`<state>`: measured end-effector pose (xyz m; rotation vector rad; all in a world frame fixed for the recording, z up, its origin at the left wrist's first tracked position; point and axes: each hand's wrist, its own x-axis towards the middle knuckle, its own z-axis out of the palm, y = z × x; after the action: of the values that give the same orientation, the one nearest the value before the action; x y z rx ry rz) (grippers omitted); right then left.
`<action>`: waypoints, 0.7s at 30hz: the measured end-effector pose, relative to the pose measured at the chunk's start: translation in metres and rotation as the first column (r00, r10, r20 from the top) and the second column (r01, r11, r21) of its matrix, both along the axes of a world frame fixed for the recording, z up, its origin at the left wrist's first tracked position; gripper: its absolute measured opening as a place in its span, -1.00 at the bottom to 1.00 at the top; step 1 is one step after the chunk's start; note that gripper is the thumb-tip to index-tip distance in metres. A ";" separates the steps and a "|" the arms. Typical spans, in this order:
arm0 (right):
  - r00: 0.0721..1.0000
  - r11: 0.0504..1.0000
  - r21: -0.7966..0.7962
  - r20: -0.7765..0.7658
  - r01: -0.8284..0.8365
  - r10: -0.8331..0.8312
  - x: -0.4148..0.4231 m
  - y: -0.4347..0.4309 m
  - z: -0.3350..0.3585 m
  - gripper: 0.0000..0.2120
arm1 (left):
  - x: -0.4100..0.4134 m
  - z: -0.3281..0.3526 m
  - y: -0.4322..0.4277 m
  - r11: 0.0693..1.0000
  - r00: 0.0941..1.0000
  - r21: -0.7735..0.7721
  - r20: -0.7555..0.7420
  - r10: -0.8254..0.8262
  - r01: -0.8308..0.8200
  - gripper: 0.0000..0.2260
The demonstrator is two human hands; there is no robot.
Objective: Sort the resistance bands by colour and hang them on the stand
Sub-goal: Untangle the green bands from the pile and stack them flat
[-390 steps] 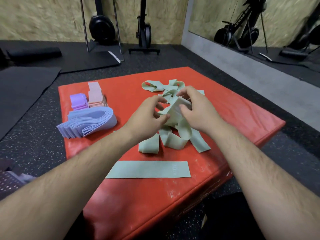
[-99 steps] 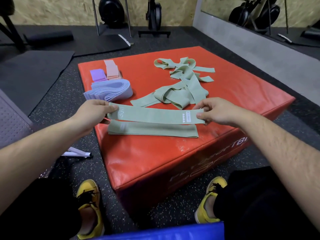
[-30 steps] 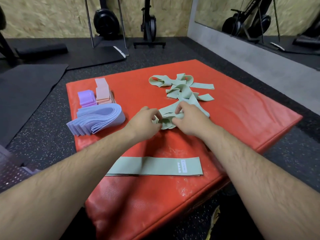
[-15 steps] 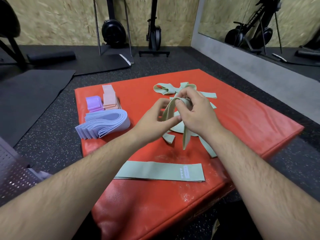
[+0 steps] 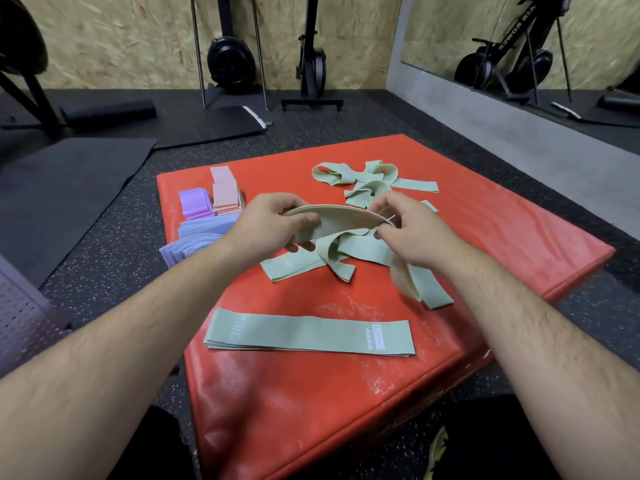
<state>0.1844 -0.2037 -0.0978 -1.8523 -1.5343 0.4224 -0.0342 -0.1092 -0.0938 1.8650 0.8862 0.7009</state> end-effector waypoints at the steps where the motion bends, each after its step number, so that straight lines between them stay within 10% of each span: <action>1: 1.000 0.999 -0.037 -0.007 0.009 -0.009 0.004 -0.001 -0.001 -0.72 | -0.002 0.001 0.000 0.999 1.000 -0.031 0.015 0.019 -0.019 -0.90; 12: 0.951 0.960 -0.272 -0.309 -0.067 -0.021 0.027 -0.021 0.005 -0.88 | -0.031 -0.002 0.011 0.970 0.969 -0.157 0.135 0.206 -0.185 -0.90; 21: 0.904 0.919 -0.358 -0.428 -0.164 -0.006 0.034 -0.047 0.012 -0.57 | -0.050 -0.004 -0.002 0.980 0.971 -0.128 0.162 0.174 -0.154 -0.97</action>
<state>0.2181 -0.2507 -0.0858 -1.8214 -1.2897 1.1611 -0.0842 -0.1116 -0.0981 1.6161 0.9546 0.8809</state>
